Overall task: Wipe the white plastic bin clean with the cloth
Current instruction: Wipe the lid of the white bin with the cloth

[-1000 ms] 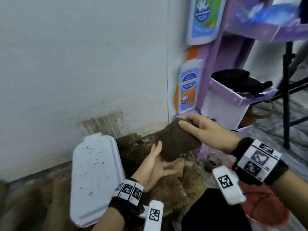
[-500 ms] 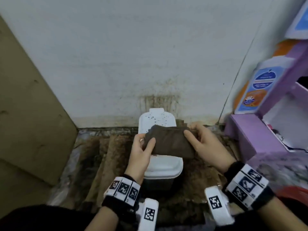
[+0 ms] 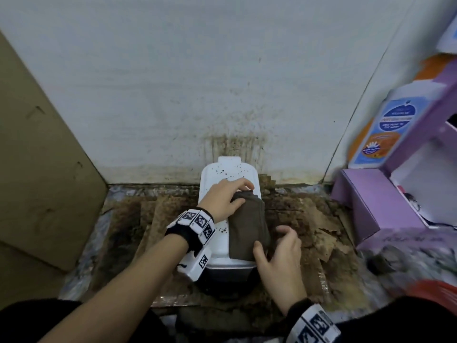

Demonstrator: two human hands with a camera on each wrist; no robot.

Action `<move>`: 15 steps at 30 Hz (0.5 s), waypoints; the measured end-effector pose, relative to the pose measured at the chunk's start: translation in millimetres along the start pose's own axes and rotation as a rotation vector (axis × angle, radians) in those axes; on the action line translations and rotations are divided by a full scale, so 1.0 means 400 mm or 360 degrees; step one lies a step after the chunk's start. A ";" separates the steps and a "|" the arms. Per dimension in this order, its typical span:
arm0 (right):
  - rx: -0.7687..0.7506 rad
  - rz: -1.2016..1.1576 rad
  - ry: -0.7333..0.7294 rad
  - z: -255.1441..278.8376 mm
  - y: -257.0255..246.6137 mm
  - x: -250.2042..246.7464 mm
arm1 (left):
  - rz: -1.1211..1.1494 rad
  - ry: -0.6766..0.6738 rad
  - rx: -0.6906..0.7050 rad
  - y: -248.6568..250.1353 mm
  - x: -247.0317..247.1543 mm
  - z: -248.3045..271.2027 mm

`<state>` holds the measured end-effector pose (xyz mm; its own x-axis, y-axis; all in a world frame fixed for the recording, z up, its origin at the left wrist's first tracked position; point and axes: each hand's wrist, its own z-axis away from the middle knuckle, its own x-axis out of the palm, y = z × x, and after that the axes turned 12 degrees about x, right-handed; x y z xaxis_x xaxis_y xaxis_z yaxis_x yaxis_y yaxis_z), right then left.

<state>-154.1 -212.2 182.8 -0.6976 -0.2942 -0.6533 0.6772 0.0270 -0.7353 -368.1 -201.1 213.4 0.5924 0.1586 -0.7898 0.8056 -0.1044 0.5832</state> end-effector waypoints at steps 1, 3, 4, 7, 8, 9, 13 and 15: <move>-0.0126 0.0135 0.0096 -0.005 -0.006 0.001 | -0.0131 0.0000 0.0010 -0.004 -0.001 0.001; -0.0440 0.0315 0.0143 -0.018 -0.028 0.005 | -0.0323 0.0091 -0.0001 -0.013 -0.006 0.020; -0.0594 0.0396 0.0105 -0.028 -0.039 0.010 | -0.0368 0.0167 -0.0024 -0.018 -0.008 0.038; -0.0874 0.0656 -0.0098 -0.073 -0.050 0.042 | -0.0368 0.0341 -0.0243 -0.039 -0.002 0.124; -0.0890 0.0726 -0.0160 -0.085 -0.051 0.053 | -0.0292 0.0334 -0.0348 -0.047 0.006 0.158; -0.0891 0.0778 -0.0197 -0.096 -0.050 0.062 | -0.0154 0.0304 -0.0441 -0.058 0.018 0.192; -0.0916 0.0852 -0.0190 -0.140 -0.066 0.075 | 0.0337 0.0024 -0.0591 -0.079 0.078 0.278; -0.0916 0.0870 -0.0191 -0.181 -0.077 0.080 | 0.0340 -0.0055 -0.0630 -0.074 0.093 0.288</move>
<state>-214.2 -153.4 171.5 -0.2503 -0.1968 -0.9480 0.6657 0.6759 -0.3161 -368.9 -305.3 144.9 0.7505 0.1408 -0.6457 0.6032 0.2531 0.7564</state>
